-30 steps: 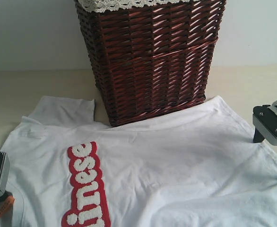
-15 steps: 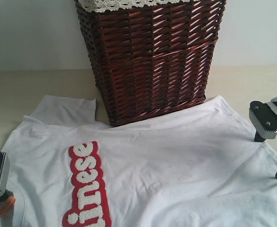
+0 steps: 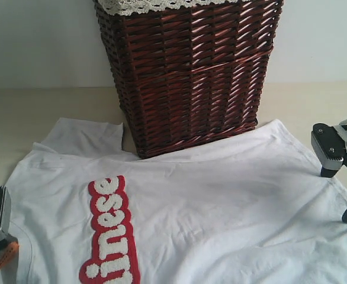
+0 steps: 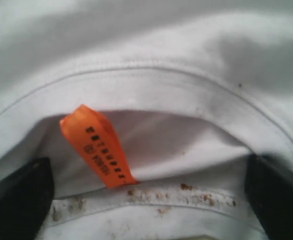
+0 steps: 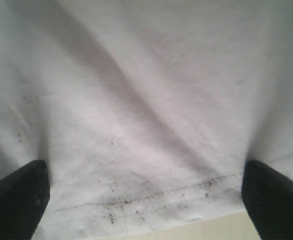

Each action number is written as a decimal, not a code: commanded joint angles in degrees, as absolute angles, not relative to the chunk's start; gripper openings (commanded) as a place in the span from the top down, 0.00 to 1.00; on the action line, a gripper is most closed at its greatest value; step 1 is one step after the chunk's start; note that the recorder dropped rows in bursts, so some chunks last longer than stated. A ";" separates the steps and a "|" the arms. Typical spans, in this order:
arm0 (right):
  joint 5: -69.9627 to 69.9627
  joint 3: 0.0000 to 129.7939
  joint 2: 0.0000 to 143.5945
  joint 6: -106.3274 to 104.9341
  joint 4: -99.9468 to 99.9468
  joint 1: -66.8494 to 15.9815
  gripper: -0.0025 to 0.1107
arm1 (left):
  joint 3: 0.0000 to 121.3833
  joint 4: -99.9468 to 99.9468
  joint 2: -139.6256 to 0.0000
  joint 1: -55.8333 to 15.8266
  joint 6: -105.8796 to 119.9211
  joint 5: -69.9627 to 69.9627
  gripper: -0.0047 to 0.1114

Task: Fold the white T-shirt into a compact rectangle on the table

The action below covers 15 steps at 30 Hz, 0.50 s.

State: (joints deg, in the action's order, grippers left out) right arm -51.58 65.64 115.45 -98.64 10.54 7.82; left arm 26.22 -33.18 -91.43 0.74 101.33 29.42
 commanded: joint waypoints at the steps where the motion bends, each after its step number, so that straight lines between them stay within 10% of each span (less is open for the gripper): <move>1: -54.26 65.13 116.86 -97.14 7.17 8.28 0.06 | 25.50 -31.93 -91.61 0.63 96.34 25.59 0.06; 15: -54.12 65.13 116.86 -97.23 5.63 8.28 0.08 | 25.50 -26.54 -91.51 0.63 96.34 31.33 0.06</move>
